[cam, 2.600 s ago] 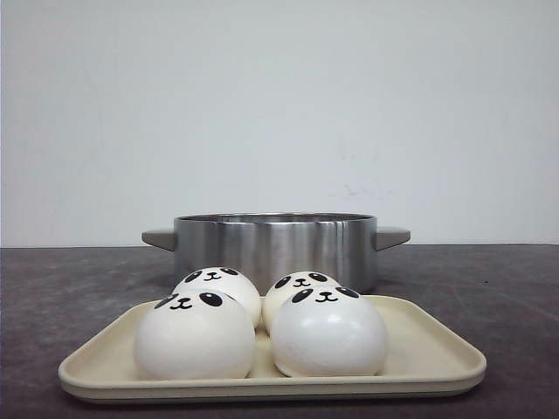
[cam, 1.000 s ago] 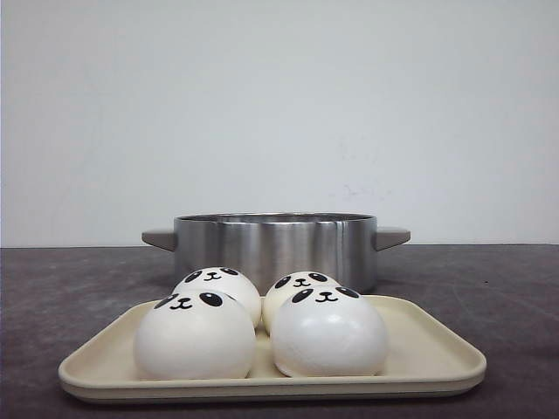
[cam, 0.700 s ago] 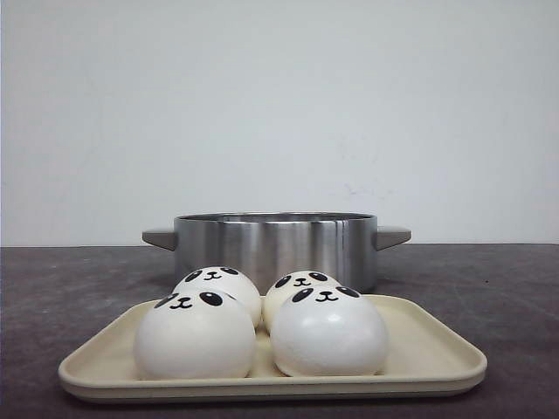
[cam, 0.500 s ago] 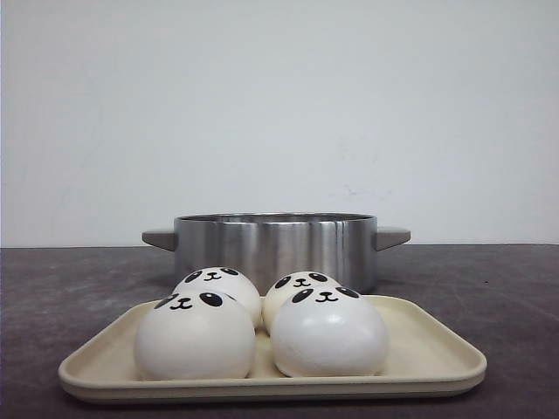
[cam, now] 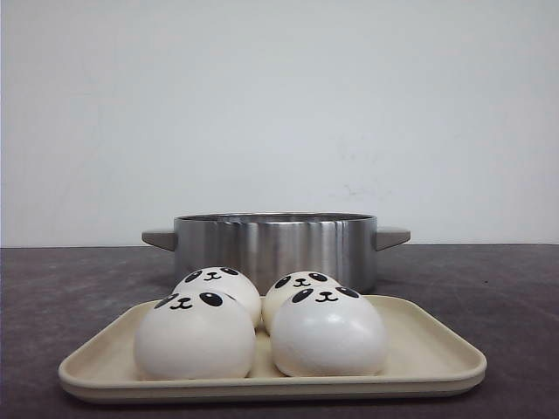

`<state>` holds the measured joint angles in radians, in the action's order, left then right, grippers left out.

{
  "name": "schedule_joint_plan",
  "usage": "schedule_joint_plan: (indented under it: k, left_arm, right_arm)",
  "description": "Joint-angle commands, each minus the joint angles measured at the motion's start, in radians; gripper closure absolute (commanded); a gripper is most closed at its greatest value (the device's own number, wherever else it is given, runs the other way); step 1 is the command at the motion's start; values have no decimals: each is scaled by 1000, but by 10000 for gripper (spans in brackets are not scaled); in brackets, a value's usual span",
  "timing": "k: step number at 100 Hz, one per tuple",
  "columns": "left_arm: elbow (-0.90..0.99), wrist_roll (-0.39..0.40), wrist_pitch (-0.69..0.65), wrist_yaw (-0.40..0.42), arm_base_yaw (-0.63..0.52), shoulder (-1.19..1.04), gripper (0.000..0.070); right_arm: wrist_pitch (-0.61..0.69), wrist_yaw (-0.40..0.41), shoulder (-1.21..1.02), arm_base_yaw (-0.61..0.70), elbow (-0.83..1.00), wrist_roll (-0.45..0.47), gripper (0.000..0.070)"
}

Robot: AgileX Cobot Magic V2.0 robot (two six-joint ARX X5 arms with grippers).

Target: Steam buns

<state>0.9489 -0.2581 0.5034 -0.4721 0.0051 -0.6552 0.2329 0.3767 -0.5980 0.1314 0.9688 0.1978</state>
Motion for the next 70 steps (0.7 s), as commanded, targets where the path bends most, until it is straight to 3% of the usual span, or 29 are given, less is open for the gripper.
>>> schedule_joint_plan:
  k: [1,17,32,37,53,61,70]
  left_arm:
    - [11,-26,3,-9,0,-4,0]
    - [11,-20,-3,-14,-30,-4,0]
    - [11,-15,-1,8,-71,-4,0]
    - [11,-15,-1,8,-85,-4,0]
    - [11,-15,-1,8,-132,-4,0]
    - [11,-16,2,8,-151,-3,0]
    - [11,-19,6,8,-170,-3,0]
  right_arm:
    - [-25,39,-34,13,15,79,0]
    - [16,26,-174,139,38,21,0]
    - [262,-199,-367,352,124,42,0]
    - [377,-234,-442,399,171,60,0]
    - [643,-186,-648,481,294,103,0]
    - [693,-136,-718,531,308,140,94]
    - [708,-130,-774,559,308,162,106]
